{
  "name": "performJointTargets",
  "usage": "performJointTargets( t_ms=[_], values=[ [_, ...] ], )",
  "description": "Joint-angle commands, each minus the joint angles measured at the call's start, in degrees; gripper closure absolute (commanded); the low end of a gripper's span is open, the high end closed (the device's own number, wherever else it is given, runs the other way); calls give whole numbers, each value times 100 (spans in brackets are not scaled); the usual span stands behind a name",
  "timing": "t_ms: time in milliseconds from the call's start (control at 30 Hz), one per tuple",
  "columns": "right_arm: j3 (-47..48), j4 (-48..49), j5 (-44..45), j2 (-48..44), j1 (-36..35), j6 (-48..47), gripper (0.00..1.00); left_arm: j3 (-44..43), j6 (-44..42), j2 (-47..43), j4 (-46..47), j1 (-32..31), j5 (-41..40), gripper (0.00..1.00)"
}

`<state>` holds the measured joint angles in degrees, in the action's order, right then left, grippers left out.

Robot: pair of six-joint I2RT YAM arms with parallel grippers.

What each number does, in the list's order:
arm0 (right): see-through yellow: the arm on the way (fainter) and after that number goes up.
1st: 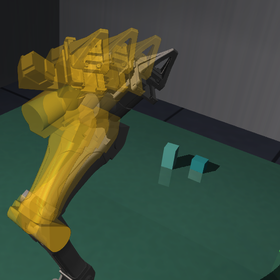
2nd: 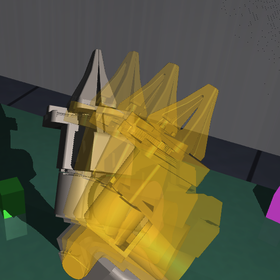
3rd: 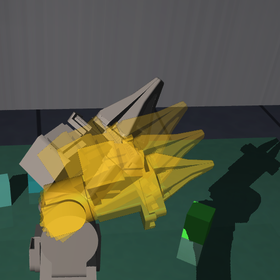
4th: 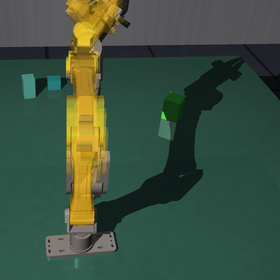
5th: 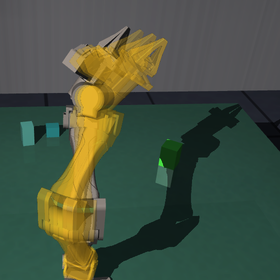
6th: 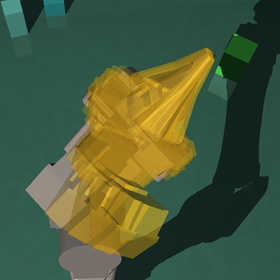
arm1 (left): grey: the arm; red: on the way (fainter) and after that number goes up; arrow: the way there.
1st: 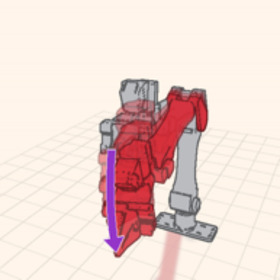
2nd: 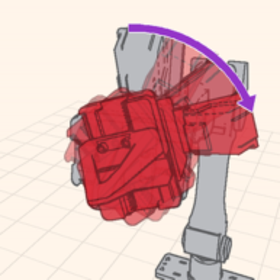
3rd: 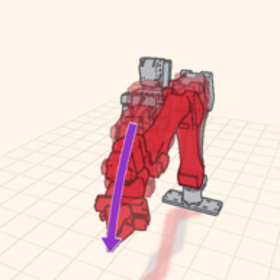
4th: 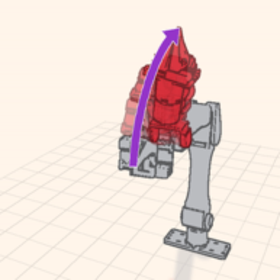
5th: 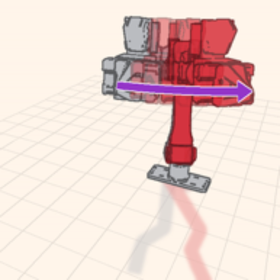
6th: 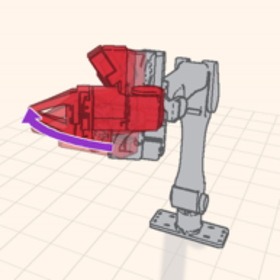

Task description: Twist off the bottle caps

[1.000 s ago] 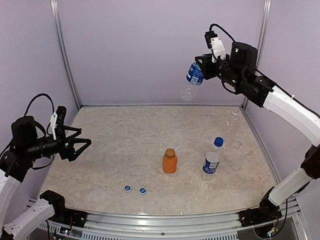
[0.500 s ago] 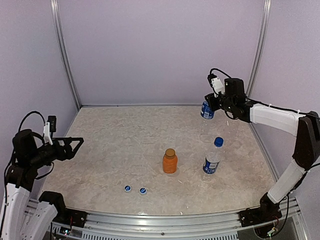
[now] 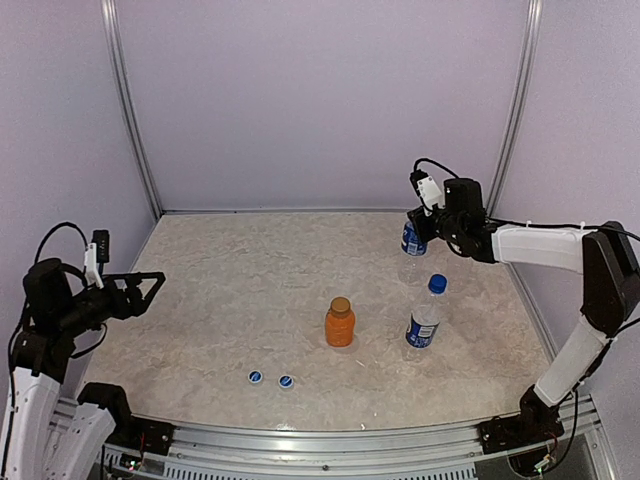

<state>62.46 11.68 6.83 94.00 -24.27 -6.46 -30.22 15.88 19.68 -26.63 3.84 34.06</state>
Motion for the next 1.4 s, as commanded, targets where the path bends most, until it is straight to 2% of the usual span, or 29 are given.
performJointTargets(
  t_ms=[0, 200, 333, 367, 567, 633, 667, 933, 1067, 1133, 1233, 1367],
  values=[
    [-257, 318, 2, 45, -7, -62, 100, 40, 29, -28, 99, 55, 72, 1],
    [-300, 203, 35, 46, -10, -35, 98, 41, 47, -30, 114, 51, 92, 1],
    [-168, -77, 36, -37, -8, -22, 56, 50, 47, -9, 124, 53, 142, 1],
    [-89, -195, 37, -39, -7, -22, 48, 51, 47, -8, 133, 53, 152, 1],
    [272, -725, 195, -127, -7, -47, 32, 56, 63, -15, 158, 44, 195, 1],
    [416, -940, 161, -163, -10, -69, 16, 59, 73, -14, 158, 46, 196, 1],
    [502, -1057, 127, -169, -12, -72, 3, 60, 73, -17, 158, 42, 197, 1],
    [1248, -2167, -90, -572, -27, 10, 1, 77, 73, -32, 192, 42, 254, 1],
    [1899, -3068, -40, -794, -314, 111, 1, 79, 82, -52, 202, 41, 259, 1],
    [2334, -3684, 59, -838, -684, 393, 1, 86, 82, -52, 202, 41, 240, 1],
    [2948, -4605, 154, -701, -1647, 820, 1, 86, 73, -80, 186, 52, 167, 1],
    [3741, -6103, 796, 70, -2935, 1509, 1, 93, 73, -98, 200, 94, 155, 1]
  ],
)
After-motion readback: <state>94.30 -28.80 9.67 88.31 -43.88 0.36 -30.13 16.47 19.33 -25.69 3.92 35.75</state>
